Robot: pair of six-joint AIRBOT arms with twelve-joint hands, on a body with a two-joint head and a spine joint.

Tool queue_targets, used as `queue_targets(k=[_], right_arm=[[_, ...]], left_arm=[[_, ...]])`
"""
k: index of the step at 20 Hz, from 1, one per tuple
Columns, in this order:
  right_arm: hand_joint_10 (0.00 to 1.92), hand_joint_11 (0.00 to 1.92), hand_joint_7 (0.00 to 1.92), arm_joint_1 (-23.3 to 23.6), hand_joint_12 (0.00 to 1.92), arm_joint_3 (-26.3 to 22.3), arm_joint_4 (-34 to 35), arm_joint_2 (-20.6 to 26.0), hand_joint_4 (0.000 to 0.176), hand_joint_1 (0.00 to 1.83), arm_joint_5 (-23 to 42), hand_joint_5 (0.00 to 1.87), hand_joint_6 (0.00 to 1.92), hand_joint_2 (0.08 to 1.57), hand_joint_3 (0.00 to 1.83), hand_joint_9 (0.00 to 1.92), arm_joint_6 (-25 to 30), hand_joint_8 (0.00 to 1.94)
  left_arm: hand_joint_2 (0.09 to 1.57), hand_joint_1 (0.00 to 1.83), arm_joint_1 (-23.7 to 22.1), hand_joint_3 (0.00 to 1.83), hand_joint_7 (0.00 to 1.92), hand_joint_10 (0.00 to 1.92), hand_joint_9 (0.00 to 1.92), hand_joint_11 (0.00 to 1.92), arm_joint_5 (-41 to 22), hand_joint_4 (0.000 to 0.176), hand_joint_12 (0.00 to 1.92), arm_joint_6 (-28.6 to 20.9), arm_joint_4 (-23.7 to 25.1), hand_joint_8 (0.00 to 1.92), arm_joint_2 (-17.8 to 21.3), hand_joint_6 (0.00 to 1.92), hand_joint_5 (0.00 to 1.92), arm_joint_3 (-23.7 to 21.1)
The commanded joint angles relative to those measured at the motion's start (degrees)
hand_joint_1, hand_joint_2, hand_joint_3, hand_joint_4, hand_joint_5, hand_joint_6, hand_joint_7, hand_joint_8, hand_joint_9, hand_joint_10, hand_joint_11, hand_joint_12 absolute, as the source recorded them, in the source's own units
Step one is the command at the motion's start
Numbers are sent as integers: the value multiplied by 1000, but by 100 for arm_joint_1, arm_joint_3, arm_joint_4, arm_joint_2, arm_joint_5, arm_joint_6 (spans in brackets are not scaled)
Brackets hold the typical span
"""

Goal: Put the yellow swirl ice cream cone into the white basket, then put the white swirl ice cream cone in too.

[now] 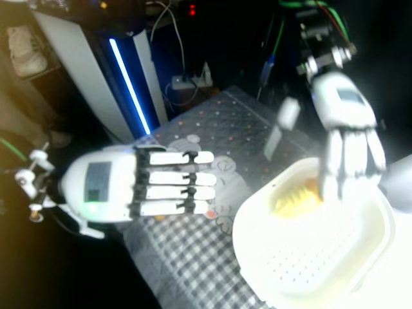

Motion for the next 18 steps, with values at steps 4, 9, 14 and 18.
queue_targets(k=[4,9,14,18], right_arm=[[0,2,309,78,1013,9,32,-94,95,780,259,373,5,914,0,355,32,1],[14,44,291,78,1034,22,-250,-254,87,837,-245,350,0,882,0,358,33,3],[13,19,310,78,949,116,-606,-406,97,881,-852,347,6,877,0,376,33,10],[22,82,406,78,948,267,-715,-579,82,1026,-1200,398,7,865,0,469,33,11]], left_arm=[[869,739,729,0,62,2,44,0,-2220,98,341,-15,-344,0,917,1,159,-914],[802,687,2023,0,22,0,0,0,-3626,107,129,-175,-571,1,1856,1,154,-1976],[756,811,3059,0,5,0,0,0,-4442,70,27,-721,-973,0,1981,2,163,-2234],[816,842,3321,18,33,0,0,39,-4605,24,21,-861,-1152,9,1888,6,183,-2249]])
